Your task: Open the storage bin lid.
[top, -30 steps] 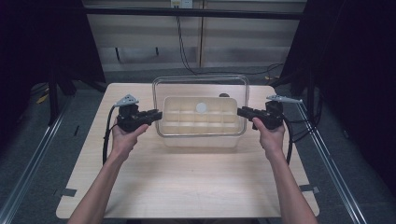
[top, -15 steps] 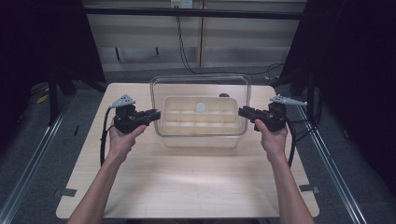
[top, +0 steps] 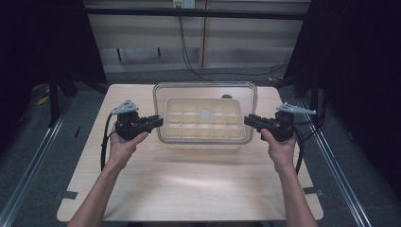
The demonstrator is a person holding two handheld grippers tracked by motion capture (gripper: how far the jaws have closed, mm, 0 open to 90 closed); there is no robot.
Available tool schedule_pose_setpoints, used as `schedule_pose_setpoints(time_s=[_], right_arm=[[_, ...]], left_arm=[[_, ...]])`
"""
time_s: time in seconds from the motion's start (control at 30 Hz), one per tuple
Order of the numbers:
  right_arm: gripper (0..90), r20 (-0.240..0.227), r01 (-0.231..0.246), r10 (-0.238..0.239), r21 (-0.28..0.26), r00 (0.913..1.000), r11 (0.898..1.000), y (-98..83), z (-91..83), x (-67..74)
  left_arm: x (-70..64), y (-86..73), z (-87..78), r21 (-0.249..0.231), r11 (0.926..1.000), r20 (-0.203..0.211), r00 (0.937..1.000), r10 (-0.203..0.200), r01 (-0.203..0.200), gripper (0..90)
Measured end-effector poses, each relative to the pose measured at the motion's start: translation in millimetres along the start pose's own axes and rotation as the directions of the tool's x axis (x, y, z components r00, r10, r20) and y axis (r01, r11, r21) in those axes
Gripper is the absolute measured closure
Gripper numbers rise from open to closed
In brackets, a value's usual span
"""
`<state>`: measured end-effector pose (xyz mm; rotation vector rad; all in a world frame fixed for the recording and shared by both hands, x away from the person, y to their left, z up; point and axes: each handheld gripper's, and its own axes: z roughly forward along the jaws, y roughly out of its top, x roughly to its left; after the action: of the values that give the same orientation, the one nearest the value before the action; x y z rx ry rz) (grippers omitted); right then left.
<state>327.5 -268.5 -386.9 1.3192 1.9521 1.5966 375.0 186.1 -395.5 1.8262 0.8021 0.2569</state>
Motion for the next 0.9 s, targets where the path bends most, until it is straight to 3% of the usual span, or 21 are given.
schedule_pose_setpoints(time_s=[0.03, 0.23, 0.57, 0.73, 0.83, 0.9], right_arm=[[69.2, 0.008, 0.013, -0.013, 0.003, 0.9999, 1.000, 0.4, -3.3, 4.3], [69.3, -0.002, 0.017, -0.017, 0.006, 0.9999, 1.000, 0.3, -10.1, 9.4], [69.2, -0.009, 0.016, -0.016, 0.002, 0.9998, 1.000, 0.8, -21.7, 14.4], [69.0, -0.009, -0.001, 0.001, 0.009, 1.0000, 1.000, -0.5, -23.1, 13.9], [70.2, -0.040, -0.033, 0.033, 0.013, 0.9987, 0.999, -0.2, -25.2, 15.1], [70.1, -0.038, -0.021, 0.022, 0.016, 0.9990, 1.000, 0.1, -25.7, 17.4]], left_arm=[[-2.1, 0.0, -1.7, 0.006, 0.9998, -0.007, 0.9998, 0.017, -0.017, 72.7], [-7.2, 1.8, -9.2, -0.002, 0.9998, 0.014, 0.9997, 0.021, -0.021, 73.0], [-16.6, 4.5, -16.1, -0.011, 0.9997, 0.016, 0.9996, 0.024, -0.024, 73.3], [-20.2, 1.4, -19.0, -0.010, 0.9992, 0.025, 0.9989, 0.039, -0.038, 72.9], [-20.2, -2.1, -22.6, 0.007, 0.9986, 0.022, 0.9984, 0.052, -0.053, 72.2], [-20.5, -3.2, -23.4, 0.011, 0.9984, 0.021, 0.9982, 0.055, -0.056, 72.3]])
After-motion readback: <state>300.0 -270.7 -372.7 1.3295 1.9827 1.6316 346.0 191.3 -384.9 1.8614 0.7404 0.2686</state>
